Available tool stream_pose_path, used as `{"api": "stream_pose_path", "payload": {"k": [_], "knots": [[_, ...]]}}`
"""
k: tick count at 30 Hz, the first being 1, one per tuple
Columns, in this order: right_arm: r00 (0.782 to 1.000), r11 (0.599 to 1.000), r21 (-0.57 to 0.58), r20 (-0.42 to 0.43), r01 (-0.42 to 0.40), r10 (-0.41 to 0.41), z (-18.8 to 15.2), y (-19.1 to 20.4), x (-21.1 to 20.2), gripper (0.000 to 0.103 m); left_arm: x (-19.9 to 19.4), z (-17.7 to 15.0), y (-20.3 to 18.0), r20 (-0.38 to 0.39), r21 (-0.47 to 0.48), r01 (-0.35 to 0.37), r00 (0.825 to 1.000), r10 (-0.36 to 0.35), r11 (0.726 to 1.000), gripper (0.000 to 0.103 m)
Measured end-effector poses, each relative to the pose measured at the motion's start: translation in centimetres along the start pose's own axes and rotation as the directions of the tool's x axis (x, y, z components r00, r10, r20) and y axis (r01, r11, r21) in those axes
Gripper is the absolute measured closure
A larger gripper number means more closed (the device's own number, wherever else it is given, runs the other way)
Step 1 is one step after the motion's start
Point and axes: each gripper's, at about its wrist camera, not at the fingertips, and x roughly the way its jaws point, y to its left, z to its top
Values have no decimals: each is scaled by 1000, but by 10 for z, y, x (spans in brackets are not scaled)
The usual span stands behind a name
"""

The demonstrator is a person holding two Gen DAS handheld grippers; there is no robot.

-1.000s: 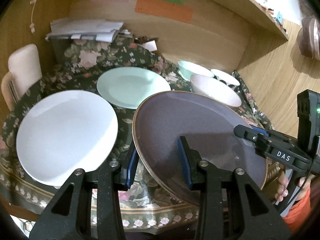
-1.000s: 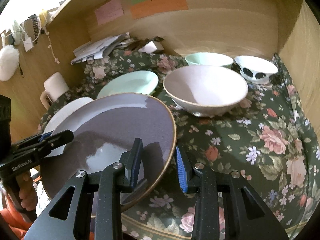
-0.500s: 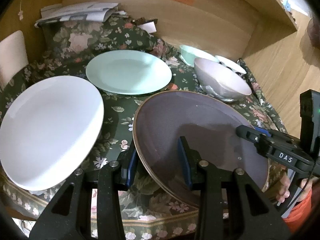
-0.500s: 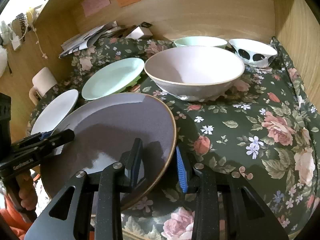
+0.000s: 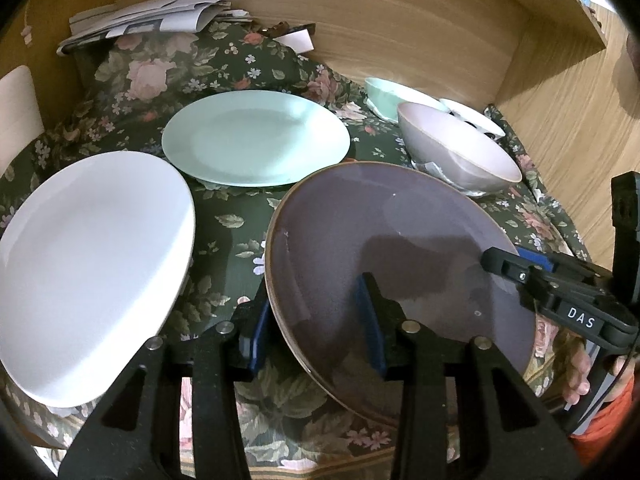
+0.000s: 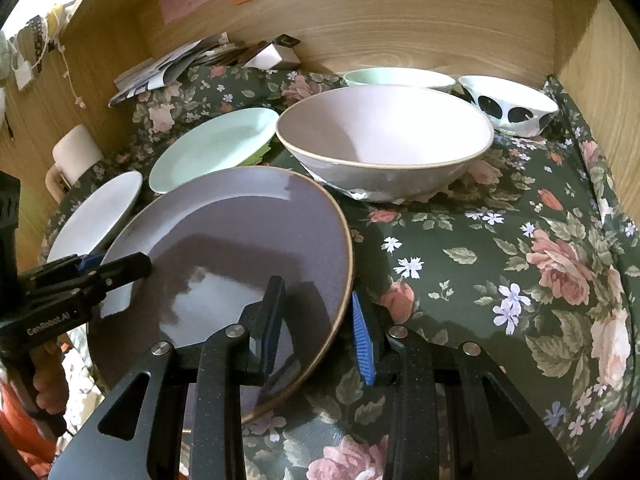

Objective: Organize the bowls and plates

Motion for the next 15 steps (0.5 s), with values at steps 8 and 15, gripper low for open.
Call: {"api": "stream_pose_path", "payload": {"k": [8, 15], "knots": [[1000, 1000, -18, -12, 21, -21, 2, 1, -3, 70, -1, 0, 1, -8, 21, -4, 1000, 4, 1000, 55], [998, 999, -29, 42, 38, -37, 7, 6, -24, 60, -25, 5, 5, 58, 31, -25, 998, 23, 999, 35]]}}
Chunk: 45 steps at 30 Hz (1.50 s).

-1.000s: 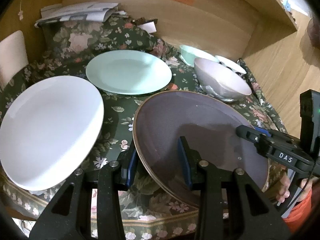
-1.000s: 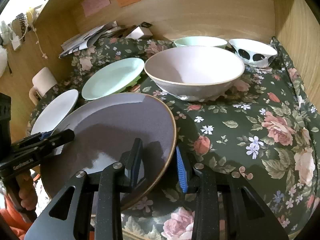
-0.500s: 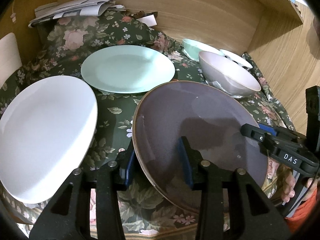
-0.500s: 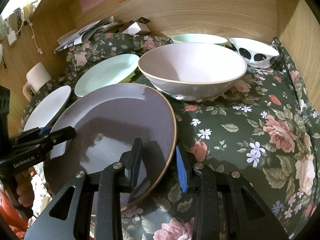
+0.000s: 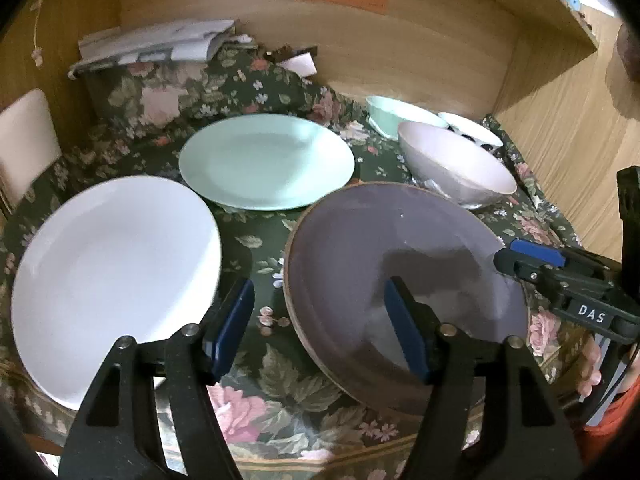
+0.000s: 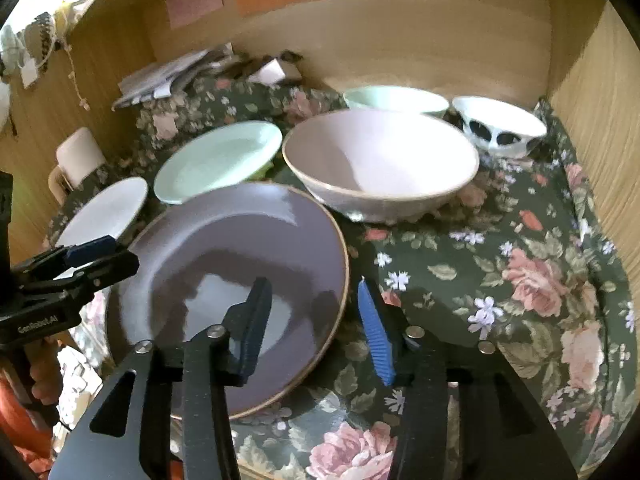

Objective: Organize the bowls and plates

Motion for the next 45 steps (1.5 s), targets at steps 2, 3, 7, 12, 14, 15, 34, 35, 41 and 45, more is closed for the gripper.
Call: {"api": "stream_pose_path", "payload": {"k": [2, 3, 7, 12, 14, 15, 34, 35, 41, 45], "knots": [[1000, 1000, -6, 17, -3, 3, 4, 4, -5, 58, -4, 2, 2, 3, -1, -5, 1000, 5, 1000, 28], [1000, 1000, -9, 25, -7, 7, 5, 6, -8, 57, -7, 3, 4, 11, -5, -4, 1000, 4, 1000, 24], [997, 999, -34, 71, -21, 23, 14, 22, -19, 43, -22, 5, 12, 52, -7, -21, 998, 21, 1000, 23], [992, 995, -95, 113, -38, 48, 28, 49, -23, 36, -40, 7, 29, 102, -21, -74, 992, 75, 997, 14], [991, 992, -111, 119, -53, 66, 32, 57, -23, 31, -47, 7, 36, 120, -23, -101, 987, 103, 995, 13], [990, 990, -122, 120, -64, 79, 36, 65, -21, 31, -51, 7, 41, 129, -26, -117, 984, 120, 993, 13], [981, 947, -257, -28, -194, 194, 63, 146, 44, 31, -84, -25, 134, 148, -133, -252, 951, 271, 958, 1], [980, 945, -261, -36, -197, 195, 64, 148, 47, 31, -82, -26, 137, 144, -135, -263, 949, 282, 955, 1], [974, 935, -274, -110, -223, 200, 68, 163, 71, 31, -73, -32, 156, 105, -167, -277, 949, 297, 946, 1], [968, 929, -287, -156, -235, 196, 70, 173, 87, 31, -70, -33, 167, 91, -200, -274, 951, 296, 941, 1]]}}
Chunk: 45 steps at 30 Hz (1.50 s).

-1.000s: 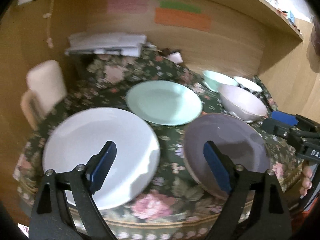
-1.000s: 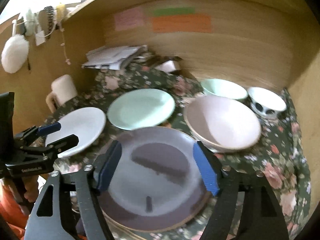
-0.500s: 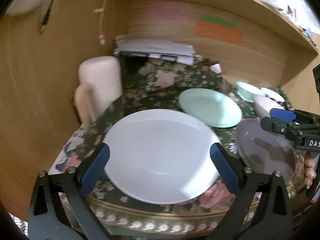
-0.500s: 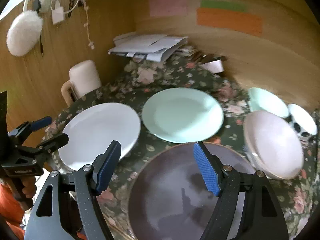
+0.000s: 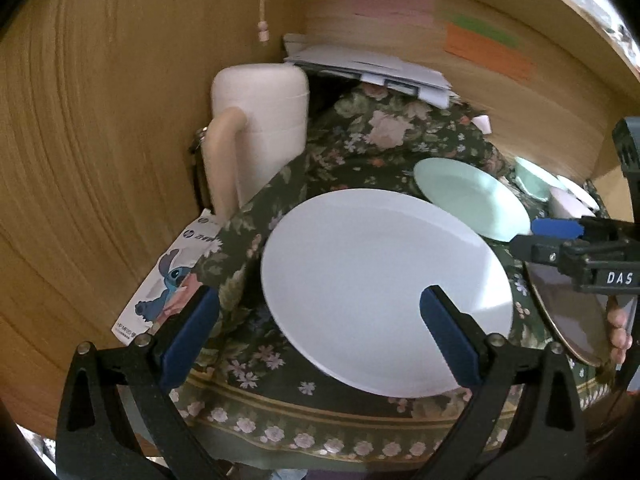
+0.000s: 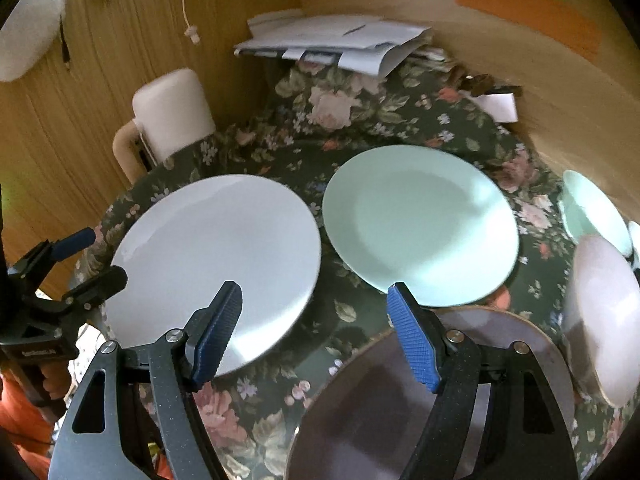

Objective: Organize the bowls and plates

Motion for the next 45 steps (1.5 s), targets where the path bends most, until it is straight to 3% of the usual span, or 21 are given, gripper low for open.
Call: {"api": "stream_pose_path", "payload": {"k": [5, 10, 13, 15, 24, 31, 45], "knots": [[999, 1000, 8, -46, -22, 23, 6, 0, 18, 31, 13, 2, 10, -49, -53, -6, 999, 3, 999, 1], [996, 999, 17, -77, -44, 45, 12, -1, 32, 35, 17, 3, 10, -46, -54, -18, 999, 15, 998, 3], [994, 998, 11, -97, -54, 55, 14, 0, 39, 47, 21, 4, 10, -55, -56, -26, 998, 23, 998, 18], [992, 998, 8, -109, -58, 58, 14, 0, 43, 50, 24, 4, 10, -78, -67, 5, 997, -11, 998, 29], [986, 997, 25, -148, -71, 74, 13, -1, 53, 62, 40, -1, 12, -153, -104, 32, 987, -47, 994, 53], [981, 994, 25, -165, -103, 106, 16, 0, 57, 71, 43, -1, 14, -155, -126, 42, 986, -61, 991, 56], [993, 998, 1, -102, -66, 66, 14, 5, 47, 72, 40, 2, 13, -145, -130, 59, 986, -78, 990, 56]]}}
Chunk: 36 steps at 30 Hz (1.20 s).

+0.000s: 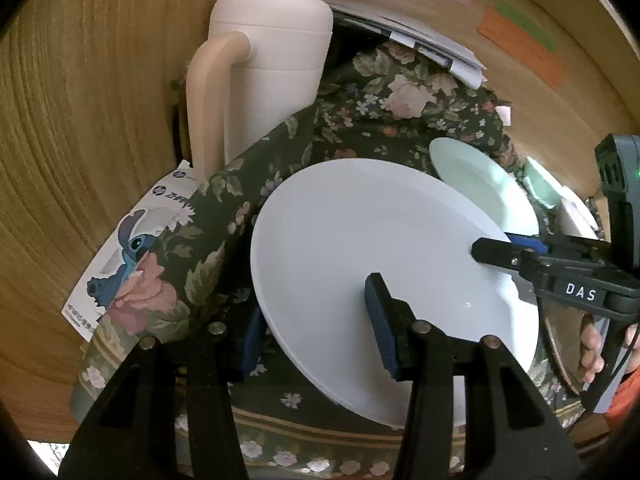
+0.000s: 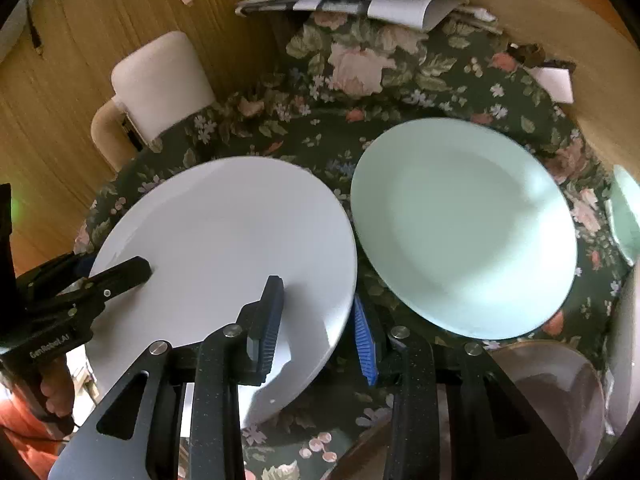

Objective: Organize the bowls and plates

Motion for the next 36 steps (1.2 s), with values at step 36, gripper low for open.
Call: {"api": "stream_pose_path", "payload": {"k": [36], "knots": [[962, 989, 122, 248, 86, -114, -57, -47, -128, 73, -57, 8, -101, 130, 191, 113, 982, -140, 975, 55]]}}
